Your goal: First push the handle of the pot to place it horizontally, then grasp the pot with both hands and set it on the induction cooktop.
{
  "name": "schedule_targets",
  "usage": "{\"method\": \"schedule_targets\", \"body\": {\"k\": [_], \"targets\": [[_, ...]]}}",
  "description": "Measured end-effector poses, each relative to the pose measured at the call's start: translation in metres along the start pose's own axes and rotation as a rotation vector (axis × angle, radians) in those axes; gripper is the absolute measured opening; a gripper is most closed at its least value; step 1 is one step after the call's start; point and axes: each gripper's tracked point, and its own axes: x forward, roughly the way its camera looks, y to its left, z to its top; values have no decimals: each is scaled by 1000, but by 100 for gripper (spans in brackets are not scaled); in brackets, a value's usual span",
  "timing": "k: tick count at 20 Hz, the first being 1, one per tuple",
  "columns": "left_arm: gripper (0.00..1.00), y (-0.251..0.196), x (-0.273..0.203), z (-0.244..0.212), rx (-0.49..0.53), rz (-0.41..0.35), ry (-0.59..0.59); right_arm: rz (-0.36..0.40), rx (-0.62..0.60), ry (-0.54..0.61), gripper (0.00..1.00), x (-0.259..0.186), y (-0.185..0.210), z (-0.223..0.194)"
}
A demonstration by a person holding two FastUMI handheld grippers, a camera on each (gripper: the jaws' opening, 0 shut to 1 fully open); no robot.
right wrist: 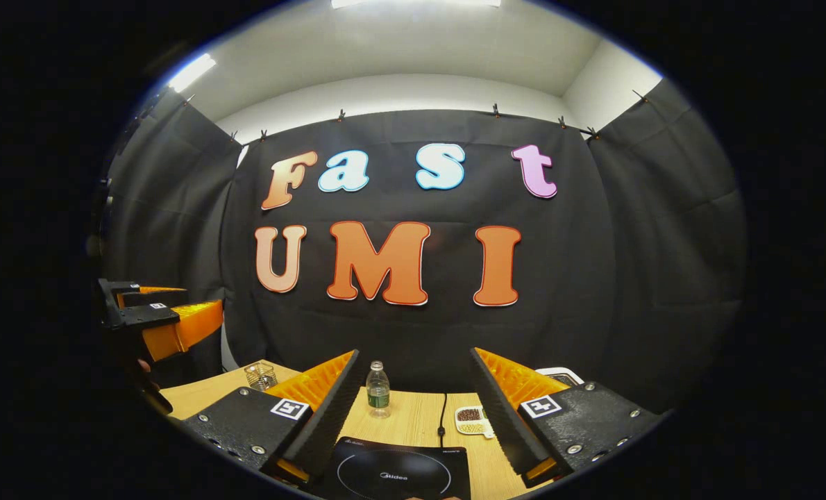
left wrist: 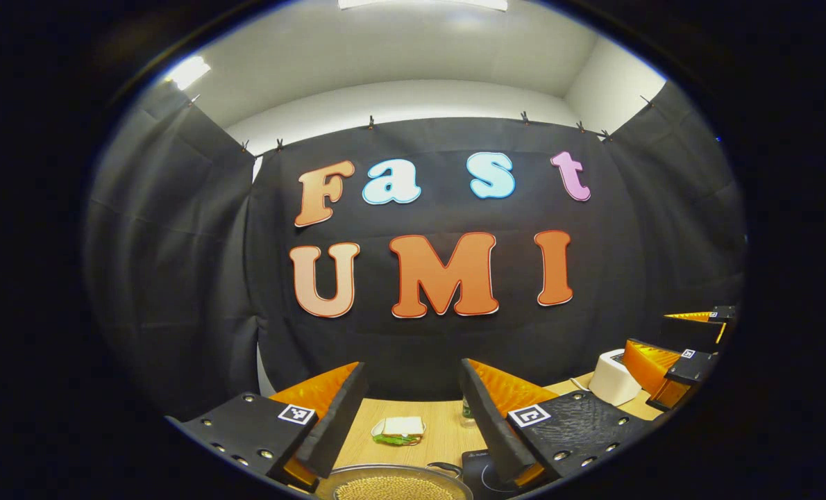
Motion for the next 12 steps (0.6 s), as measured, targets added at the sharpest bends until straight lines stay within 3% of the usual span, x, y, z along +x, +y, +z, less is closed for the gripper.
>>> {"method": "schedule_targets", "body": {"k": [9, 12], "targets": [[84, 0, -6, 6, 66, 24, -31, -1, -1, 10, 95, -1, -11, -7], [86, -3, -7, -6, 54, 26, 9, -5, -4, 9, 95, -1, -18, -10]]}}
